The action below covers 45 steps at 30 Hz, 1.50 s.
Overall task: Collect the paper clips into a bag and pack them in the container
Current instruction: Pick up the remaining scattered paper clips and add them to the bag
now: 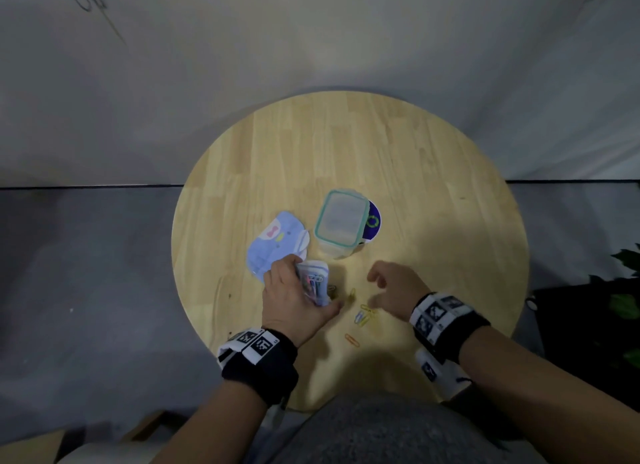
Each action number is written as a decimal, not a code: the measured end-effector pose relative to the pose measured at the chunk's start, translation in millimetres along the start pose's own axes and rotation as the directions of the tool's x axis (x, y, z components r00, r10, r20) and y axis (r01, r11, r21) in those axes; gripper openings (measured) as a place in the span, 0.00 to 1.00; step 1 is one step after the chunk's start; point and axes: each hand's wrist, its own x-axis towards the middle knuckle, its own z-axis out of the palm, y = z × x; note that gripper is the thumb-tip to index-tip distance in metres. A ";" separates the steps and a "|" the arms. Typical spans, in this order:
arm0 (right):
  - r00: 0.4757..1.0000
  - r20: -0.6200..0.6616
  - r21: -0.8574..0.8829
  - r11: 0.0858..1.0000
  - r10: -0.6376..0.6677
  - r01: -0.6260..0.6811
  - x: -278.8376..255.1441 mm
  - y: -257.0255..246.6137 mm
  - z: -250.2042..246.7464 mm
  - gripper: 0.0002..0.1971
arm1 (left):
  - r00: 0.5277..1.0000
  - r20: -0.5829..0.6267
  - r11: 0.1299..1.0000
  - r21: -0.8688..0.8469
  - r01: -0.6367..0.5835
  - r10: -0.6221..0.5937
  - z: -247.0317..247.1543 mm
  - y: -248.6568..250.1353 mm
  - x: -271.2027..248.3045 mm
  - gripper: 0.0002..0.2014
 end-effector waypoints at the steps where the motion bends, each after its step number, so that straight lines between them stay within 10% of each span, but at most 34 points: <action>1: 0.996 0.085 -0.070 0.998 0.009 -0.003 -0.1 7.9 13.0 0.28 | 1.000 -0.001 1.000 0.011 0.004 -0.004 -1.7 -2.9 -2.1 0.45; 6: 0.993 0.118 -0.302 0.952 -0.010 0.045 -3.9 12.7 60.3 0.48 | 0.998 0.030 0.998 0.040 0.046 -0.047 -7.3 -13.4 -14.6 0.44; 15: 0.984 -0.002 -0.228 0.958 -0.179 0.174 6.0 5.6 76.0 0.17 | 0.999 0.039 0.999 0.044 0.027 -0.029 -8.9 -16.0 -20.7 0.44; 23: 0.994 -0.047 -0.110 0.989 0.098 -0.103 -6.7 34.5 71.2 0.26 | 0.997 0.067 0.998 0.047 0.046 -0.049 -12.1 -21.6 -21.1 0.47; 45: 0.979 0.058 -0.394 0.897 -0.193 0.200 4.2 -9.8 84.7 0.18 | 0.997 0.077 0.997 0.079 0.003 -0.009 -11.7 -25.0 -24.3 0.45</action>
